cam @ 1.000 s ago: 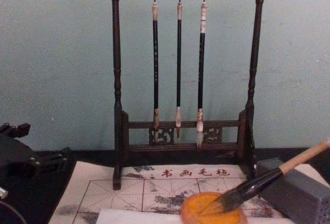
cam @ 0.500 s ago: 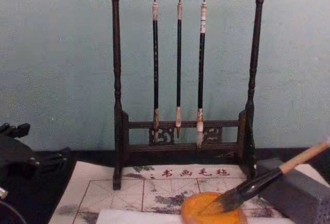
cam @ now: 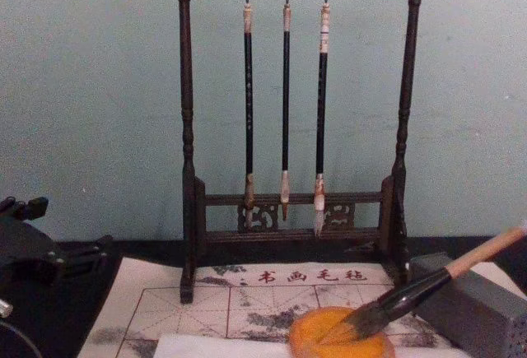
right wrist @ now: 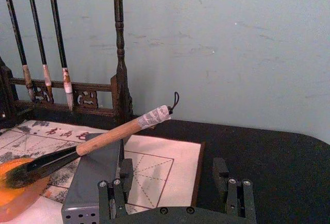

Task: Pick up the brush from the inkstone, write on the paper, then place the brush back to its original position.

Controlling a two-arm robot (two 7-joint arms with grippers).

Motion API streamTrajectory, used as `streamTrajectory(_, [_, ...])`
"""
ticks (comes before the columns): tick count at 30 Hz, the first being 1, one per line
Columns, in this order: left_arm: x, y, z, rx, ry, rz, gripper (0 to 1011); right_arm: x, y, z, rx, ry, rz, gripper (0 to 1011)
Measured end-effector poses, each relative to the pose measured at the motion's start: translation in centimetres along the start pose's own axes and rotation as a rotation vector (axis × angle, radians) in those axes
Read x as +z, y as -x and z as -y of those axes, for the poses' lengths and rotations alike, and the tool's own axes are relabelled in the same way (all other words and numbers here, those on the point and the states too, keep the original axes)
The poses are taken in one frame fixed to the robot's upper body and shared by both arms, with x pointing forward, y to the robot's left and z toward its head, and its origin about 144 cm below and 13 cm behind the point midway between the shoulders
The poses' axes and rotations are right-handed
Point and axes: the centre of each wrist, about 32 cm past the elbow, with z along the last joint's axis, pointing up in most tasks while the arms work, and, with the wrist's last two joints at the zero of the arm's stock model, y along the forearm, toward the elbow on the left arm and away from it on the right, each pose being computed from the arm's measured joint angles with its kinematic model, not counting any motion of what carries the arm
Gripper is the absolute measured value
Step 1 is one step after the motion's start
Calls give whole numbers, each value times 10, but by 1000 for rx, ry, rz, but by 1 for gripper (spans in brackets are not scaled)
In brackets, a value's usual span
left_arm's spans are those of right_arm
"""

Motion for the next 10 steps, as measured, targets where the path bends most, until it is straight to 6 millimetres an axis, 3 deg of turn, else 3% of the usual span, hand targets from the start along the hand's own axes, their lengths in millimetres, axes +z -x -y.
streamTrajectory(10, [0, 0, 0, 0, 0, 0, 1001, 0, 0, 0, 0, 0, 0, 1000])
